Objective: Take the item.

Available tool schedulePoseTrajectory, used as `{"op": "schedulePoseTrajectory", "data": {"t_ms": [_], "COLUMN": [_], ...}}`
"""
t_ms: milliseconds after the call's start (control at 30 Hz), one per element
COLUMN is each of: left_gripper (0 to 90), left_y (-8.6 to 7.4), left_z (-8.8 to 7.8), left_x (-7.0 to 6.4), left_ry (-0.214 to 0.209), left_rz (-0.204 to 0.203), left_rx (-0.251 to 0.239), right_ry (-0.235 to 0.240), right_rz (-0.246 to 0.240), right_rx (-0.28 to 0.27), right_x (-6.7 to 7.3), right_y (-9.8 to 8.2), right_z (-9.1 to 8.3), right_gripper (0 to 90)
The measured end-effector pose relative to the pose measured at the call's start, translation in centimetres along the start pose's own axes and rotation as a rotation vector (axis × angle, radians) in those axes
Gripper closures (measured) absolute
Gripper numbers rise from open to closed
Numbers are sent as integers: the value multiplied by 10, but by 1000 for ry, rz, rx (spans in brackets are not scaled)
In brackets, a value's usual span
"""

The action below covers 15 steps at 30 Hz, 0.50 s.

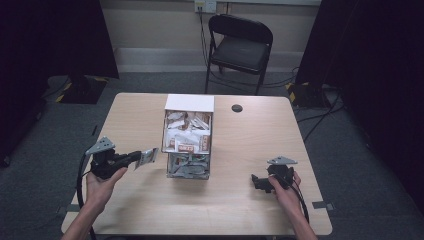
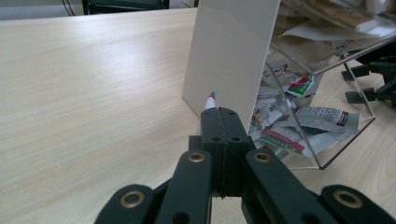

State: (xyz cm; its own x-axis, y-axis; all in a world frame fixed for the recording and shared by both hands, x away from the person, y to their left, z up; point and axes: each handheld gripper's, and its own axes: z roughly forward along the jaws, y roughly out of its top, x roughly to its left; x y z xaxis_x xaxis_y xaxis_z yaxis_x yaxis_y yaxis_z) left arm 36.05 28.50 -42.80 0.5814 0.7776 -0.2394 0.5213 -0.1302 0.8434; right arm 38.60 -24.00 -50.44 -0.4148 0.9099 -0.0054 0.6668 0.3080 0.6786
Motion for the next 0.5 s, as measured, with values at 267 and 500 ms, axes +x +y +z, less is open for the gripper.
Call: {"op": "schedulePoseTrajectory", "data": {"t_ms": [267,500], "left_gripper": [900,900], "left_y": [-7,-10], "left_z": [10,17], "left_x": [5,12], "left_ry": [14,31], "left_rz": [-3,-25], "left_rx": [42,66], "right_ry": [0,0], "right_rz": [0,0], "right_rx": [0,0], "right_x": [0,0], "right_y": [0,0], "right_z": [0,0], "right_gripper": [0,0]}}
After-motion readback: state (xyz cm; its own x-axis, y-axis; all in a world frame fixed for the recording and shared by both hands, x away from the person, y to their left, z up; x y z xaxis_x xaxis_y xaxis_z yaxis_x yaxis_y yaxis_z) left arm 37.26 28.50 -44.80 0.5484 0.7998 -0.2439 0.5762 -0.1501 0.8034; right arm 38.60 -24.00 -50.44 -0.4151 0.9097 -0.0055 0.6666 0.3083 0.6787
